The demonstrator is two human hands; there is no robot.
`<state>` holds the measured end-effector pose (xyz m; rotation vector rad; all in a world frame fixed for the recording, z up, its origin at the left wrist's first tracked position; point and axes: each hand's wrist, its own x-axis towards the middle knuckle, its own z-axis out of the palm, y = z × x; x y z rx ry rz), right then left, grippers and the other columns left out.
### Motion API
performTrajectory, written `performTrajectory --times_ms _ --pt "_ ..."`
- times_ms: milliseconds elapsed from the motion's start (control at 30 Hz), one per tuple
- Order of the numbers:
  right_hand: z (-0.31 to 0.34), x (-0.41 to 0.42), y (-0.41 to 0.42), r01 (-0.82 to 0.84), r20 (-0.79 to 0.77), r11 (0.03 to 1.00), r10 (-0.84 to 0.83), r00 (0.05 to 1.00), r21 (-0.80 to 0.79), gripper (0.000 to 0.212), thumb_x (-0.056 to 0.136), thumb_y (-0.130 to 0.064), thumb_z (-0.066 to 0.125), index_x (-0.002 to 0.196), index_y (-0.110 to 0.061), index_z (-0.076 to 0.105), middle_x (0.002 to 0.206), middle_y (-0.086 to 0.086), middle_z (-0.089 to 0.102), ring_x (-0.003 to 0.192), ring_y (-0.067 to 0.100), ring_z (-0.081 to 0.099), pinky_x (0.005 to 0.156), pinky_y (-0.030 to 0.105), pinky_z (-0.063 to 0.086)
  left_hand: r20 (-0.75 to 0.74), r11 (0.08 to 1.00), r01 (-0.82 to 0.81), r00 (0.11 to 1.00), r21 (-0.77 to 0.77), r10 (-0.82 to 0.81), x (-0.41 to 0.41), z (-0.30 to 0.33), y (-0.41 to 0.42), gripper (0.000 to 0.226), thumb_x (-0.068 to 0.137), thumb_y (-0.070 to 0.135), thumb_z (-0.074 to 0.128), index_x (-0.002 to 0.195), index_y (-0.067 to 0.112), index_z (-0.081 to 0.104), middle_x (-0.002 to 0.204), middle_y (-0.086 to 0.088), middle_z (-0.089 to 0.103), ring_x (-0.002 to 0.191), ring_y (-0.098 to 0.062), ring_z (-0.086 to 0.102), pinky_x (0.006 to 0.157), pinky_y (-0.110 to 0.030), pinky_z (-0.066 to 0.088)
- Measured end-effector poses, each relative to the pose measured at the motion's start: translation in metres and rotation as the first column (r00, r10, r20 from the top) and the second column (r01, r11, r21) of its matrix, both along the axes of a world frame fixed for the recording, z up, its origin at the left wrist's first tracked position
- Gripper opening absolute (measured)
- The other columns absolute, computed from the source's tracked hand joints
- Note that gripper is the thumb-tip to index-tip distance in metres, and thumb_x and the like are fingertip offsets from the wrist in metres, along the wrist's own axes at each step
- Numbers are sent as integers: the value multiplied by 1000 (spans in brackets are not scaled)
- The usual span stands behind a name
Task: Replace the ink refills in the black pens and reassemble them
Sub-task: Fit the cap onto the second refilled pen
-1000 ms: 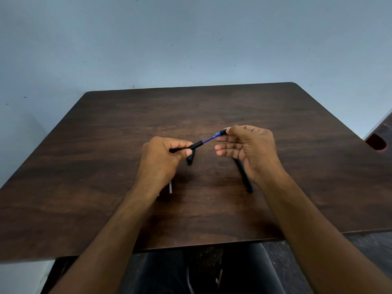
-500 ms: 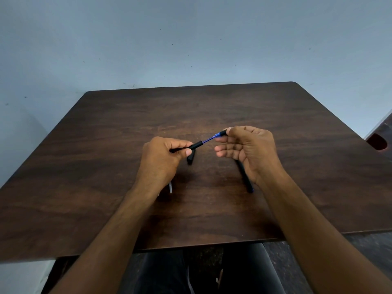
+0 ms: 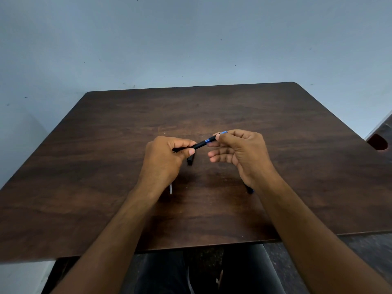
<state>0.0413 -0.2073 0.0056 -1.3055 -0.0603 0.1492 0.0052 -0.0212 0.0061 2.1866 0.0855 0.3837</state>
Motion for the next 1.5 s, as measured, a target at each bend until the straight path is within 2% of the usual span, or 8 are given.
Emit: performTrajectory --times_ms 167,367,667,833,1000,1167,1367,1500 --pt "-1 1 0 -18 -4 1000 18 1000 25 12 93 -3 67 93 9 70 85 27 77 65 35 74 56 34 60 10 1000 -3 1000 -10 3 -1 -1 1 22 86 14 77 104 27 79 87 21 72 88 11 63 74 -1 41" --pt "-2 1 1 -17 -12 999 18 1000 48 11 93 -1 67 94 10 69 85 27 76 64 34 74 56 35 60 33 1000 3 999 3 -3 -1 -3 1 22 86 12 76 103 25 80 80 31 64 77 25 58 71 5 39" --pt "0 2 1 -19 -22 998 20 1000 52 12 92 -3 68 95 9 69 85 27 77 65 33 74 56 34 60 36 1000 8 999 5 -8 1 0 0 23 86 13 77 104 26 79 86 24 70 85 15 62 74 2 41" --pt "-2 0 2 -24 -22 1000 25 999 20 12 93 -3 67 92 9 70 83 26 77 62 33 73 54 33 59 47 1000 8 999 0 -8 -2 1 -3 21 84 12 78 101 25 81 77 27 67 78 4 67 72 -2 44" --pt "2 -1 3 -21 -8 999 20 1000 -44 12 93 -4 68 87 6 70 78 23 76 56 28 69 49 32 57 33 1000 19 999 -19 -18 -4 2 -2 22 84 12 78 100 27 80 77 31 65 83 11 64 72 2 42" --pt "5 -2 2 8 71 967 10 997 -253 20 94 -15 69 81 -1 71 68 12 73 53 23 65 46 30 52 10 1000 14 1000 -19 -14 -5 3 -1 23 84 14 78 101 30 79 79 31 65 88 11 63 72 4 40" --pt "6 0 4 42 88 893 -3 996 -448 44 97 -37 65 63 -10 69 56 5 68 46 18 58 41 27 43 1 1000 24 1000 -20 -24 -7 2 -2 25 84 13 78 98 34 78 83 27 68 92 5 66 85 -12 45" --pt "8 2 -2 39 46 907 -21 999 -419 45 92 -53 67 77 -11 74 65 7 73 51 18 59 40 26 44 14 1000 1 1000 -16 -1 -7 1 1 23 84 12 78 101 29 80 78 32 64 83 19 61 76 1 41"
